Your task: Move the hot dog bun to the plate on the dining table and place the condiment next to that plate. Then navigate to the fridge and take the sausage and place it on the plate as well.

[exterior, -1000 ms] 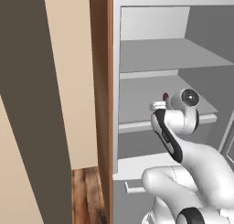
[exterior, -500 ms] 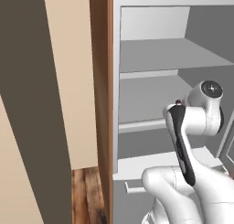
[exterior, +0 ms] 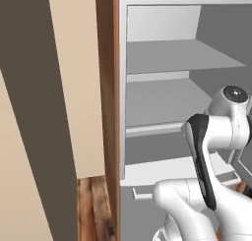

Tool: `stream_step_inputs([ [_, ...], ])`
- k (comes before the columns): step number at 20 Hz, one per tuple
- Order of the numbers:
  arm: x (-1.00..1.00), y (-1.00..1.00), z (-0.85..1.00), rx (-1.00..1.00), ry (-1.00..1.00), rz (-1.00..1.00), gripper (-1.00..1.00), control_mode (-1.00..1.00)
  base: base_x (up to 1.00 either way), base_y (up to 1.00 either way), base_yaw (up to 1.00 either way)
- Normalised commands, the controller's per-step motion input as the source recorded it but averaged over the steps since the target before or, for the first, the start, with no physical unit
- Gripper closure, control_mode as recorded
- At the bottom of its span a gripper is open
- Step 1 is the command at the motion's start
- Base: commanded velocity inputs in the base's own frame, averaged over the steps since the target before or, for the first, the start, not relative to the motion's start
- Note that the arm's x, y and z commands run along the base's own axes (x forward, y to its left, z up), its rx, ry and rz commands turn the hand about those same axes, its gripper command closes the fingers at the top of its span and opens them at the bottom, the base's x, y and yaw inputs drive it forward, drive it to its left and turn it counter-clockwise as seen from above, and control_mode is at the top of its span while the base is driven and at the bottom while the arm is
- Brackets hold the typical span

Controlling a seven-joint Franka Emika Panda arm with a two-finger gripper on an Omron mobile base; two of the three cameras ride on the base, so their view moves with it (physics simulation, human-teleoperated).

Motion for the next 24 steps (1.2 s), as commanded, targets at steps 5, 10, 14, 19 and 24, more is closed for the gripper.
stream_step_inputs([
  [5,0.0,0.0,0.0,0.0,0.0,0.0,1.0,1.0,-1.0,0.3,-0.03],
  [10,0.0,0.0,0.0,0.0,0.0,0.0,1.0,1.0,-1.0,0.66,-0.39],
  [14,0.0,0.0,0.0,0.0,0.0,0.0,1.0,1.0,-1.0,0.51,-0.67],
  [19,0.0,0.0,0.0,0.0,0.0,0.0,1.0,1.0,-1.0,0.14,-0.63],
  [24,0.0,0.0,0.0,0.0,0.0,0.0,1.0,1.0,-1.0,-0.22,-0.52],
])
